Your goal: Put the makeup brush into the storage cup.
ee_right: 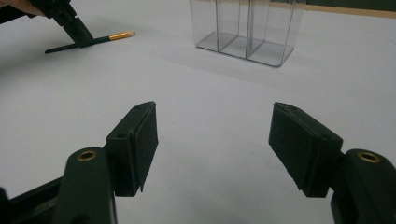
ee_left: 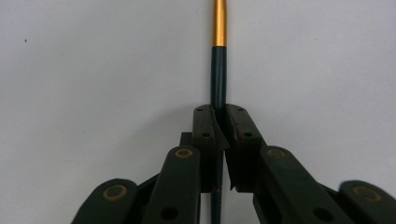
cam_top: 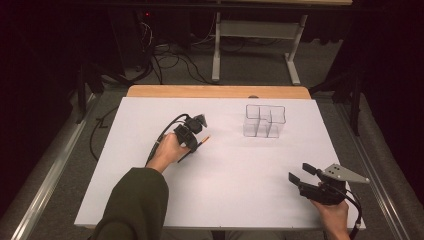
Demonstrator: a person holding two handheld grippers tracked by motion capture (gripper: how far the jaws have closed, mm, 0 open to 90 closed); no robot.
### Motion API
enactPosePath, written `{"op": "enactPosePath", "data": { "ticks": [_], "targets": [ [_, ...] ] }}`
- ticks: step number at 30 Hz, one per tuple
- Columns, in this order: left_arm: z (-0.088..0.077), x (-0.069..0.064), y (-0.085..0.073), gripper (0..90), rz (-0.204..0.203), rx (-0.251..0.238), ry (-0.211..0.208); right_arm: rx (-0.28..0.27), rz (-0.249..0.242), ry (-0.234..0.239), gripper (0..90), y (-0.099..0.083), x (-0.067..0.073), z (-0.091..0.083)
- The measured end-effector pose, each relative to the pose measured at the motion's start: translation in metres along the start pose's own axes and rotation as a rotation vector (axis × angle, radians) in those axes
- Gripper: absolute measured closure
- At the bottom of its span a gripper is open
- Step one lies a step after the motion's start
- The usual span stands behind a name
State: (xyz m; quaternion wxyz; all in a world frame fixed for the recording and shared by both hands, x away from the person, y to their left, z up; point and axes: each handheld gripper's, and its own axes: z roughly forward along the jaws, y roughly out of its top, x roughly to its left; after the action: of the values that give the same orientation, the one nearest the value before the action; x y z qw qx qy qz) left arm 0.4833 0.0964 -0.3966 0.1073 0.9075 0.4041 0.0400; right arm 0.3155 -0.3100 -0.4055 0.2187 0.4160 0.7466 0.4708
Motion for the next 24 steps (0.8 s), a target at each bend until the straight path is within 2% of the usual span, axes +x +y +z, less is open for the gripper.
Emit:
{"op": "enactPosePath", "data": {
  "ticks": [14, 24],
  "targets": [
    [-0.005, 0.000, -0.002, 83.2, 0.016, -0.014, 0.009, -0.004, 0.002, 0.003, 34.8, 0.000, -0.001, 0.000],
    [-0.012, -0.002, -0.004, 83.3, 0.020, -0.043, 0.002, -0.001, 0.001, 0.003, 34.8, 0.000, -0.001, 0.000]
  ]
}}
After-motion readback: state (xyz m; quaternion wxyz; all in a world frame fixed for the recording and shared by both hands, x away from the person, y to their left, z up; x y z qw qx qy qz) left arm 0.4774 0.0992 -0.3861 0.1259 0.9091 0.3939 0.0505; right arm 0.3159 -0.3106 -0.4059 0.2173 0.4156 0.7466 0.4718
